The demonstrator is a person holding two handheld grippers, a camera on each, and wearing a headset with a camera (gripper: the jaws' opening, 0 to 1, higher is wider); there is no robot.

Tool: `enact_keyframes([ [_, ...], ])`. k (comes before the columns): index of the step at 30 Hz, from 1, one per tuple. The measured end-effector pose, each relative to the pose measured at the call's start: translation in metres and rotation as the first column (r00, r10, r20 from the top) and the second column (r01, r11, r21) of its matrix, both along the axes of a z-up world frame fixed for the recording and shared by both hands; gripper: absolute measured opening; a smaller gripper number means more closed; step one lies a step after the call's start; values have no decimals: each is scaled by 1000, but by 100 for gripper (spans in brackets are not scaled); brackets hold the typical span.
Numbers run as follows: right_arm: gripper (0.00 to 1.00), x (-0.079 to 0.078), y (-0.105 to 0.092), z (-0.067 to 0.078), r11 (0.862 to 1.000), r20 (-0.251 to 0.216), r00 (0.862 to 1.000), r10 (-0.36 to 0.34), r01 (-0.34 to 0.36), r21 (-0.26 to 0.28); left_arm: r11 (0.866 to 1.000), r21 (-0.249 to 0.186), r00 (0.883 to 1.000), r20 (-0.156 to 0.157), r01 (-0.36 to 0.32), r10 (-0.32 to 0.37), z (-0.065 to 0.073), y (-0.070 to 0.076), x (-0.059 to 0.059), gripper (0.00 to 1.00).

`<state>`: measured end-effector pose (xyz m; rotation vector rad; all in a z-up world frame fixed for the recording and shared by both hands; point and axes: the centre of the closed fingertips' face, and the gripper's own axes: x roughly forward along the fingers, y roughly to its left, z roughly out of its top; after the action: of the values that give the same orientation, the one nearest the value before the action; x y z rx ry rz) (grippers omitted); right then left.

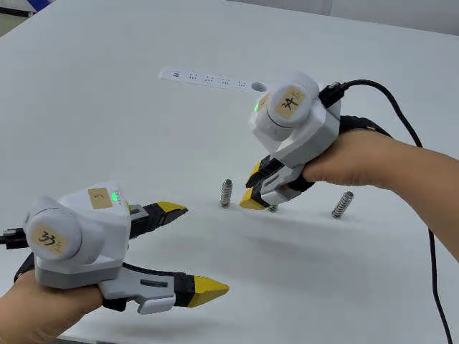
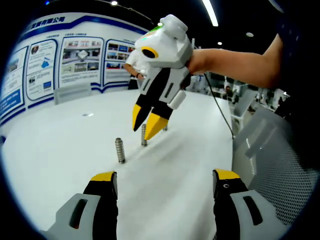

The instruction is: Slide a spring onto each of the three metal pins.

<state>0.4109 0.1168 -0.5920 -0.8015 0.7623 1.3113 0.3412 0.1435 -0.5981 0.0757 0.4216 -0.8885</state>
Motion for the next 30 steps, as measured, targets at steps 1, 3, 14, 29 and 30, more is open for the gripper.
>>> enact_keyframes([
  [1, 20, 0, -1, 1, 1000, -2, 1000, -8, 8, 13, 1000, 0, 1000, 0, -1, 1, 0, 0, 0, 79],
  [3, 20, -5, -4, 3, 998, -14, 1000, -27, 28, 54, 1000, -3, 1000, 1, -3, 3, 1, 0, 0, 79],
  [14, 23, -32, -50, 7, 986, -41, 995, -95, 100, 134, 1000, -1, 1000, 5, -2, 2, 4, 0, 1, 80],
  [29, 30, -37, -126, 21, 921, -71, 965, -252, 261, 288, 1000, 10, 1000, 9, -6, 6, 9, -4, 0, 81],
  [30, 30, -37, -130, 23, 911, -74, 962, -263, 273, 308, 1000, 6, 1000, 8, -4, 4, 10, -5, -1, 82],
])
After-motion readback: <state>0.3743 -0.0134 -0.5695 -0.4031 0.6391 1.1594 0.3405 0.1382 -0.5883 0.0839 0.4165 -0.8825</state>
